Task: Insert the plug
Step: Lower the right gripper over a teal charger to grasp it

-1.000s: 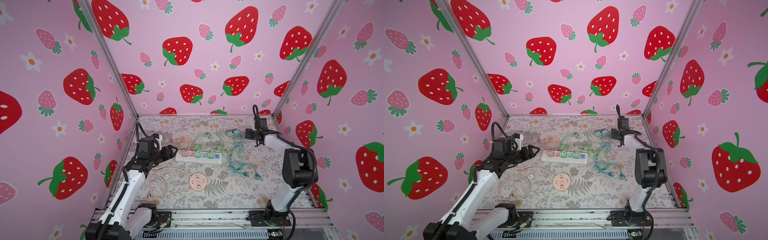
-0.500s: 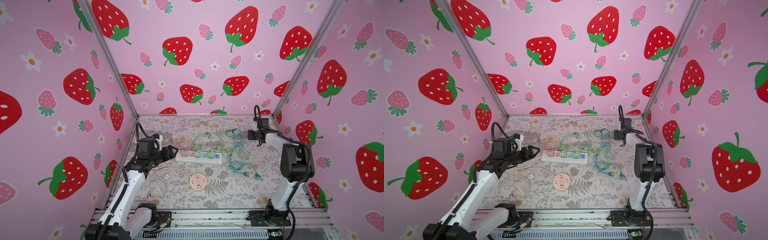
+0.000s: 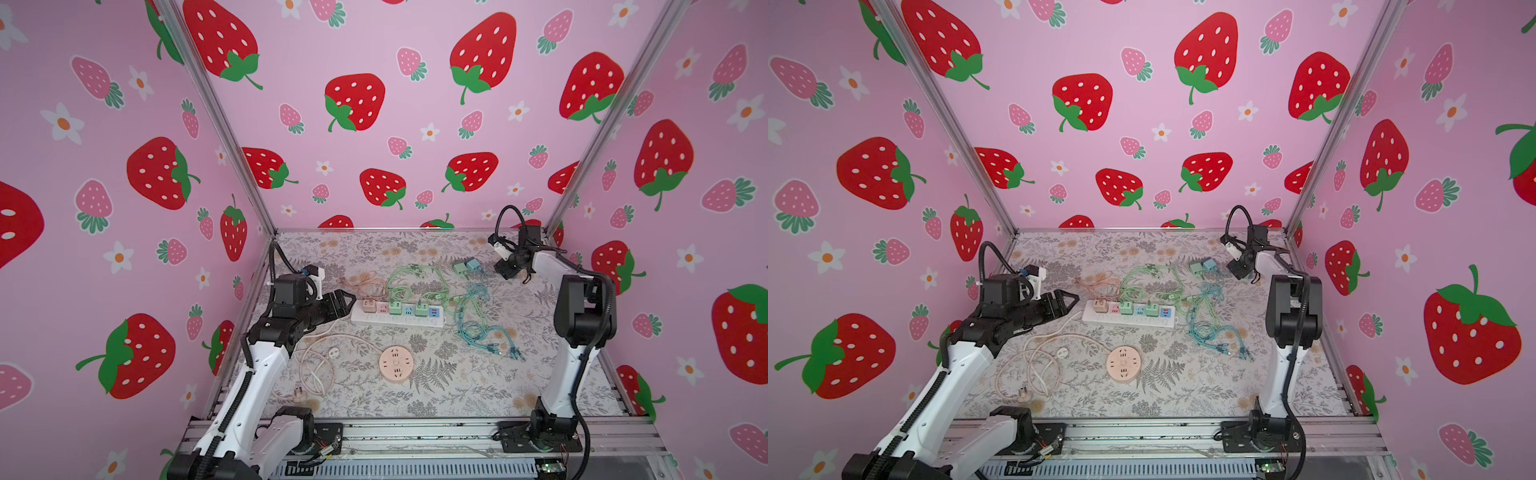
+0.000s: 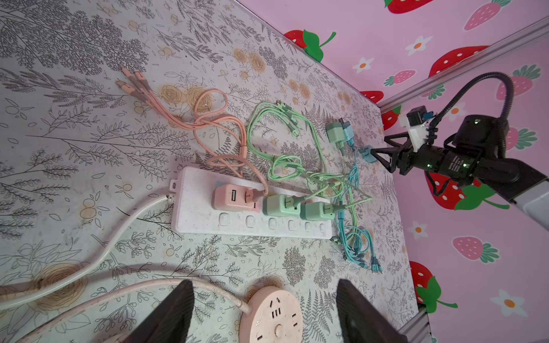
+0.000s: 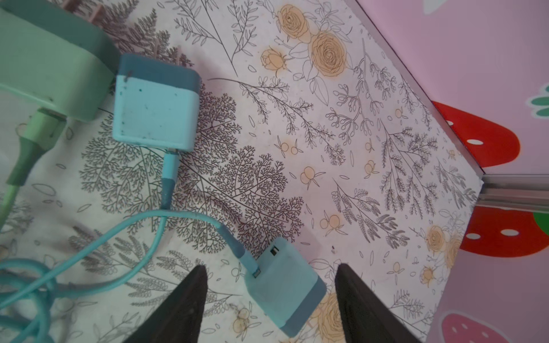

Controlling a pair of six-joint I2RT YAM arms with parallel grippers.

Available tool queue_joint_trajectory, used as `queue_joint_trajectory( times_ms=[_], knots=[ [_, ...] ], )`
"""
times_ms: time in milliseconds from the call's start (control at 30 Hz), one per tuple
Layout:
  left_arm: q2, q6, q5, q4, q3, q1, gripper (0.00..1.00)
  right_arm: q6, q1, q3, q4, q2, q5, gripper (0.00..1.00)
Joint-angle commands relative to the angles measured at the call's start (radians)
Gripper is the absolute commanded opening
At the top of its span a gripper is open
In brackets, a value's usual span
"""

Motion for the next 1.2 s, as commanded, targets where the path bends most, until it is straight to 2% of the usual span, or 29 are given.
queue_joint_trajectory(
  times_ms=[0, 167, 367, 1167],
  knots=[
    [-0.018, 0.022, 0.017, -0.021, 0.038, 0.005, 0.78, -0.15, -0.04, 0.105, -0.195, 0.042, -0.109, 0.7],
    [-0.018, 0.037, 0.013, -0.032, 0.052, 0.006, 0.78, -0.166, -0.064, 0.116, -0.211, 0.059, -0.231, 0.69],
    [-0.005, 0.046, 0.019, -0.045, 0.073, 0.006, 0.78, -0.179, -0.069, 0.109, -0.229, 0.104, -0.248, 0.67],
    [-0.024, 0.069, 0.002, -0.069, 0.076, 0.006, 0.77, -0.142, -0.076, 0.059, -0.097, 0.135, -0.156, 0.65]
  ],
)
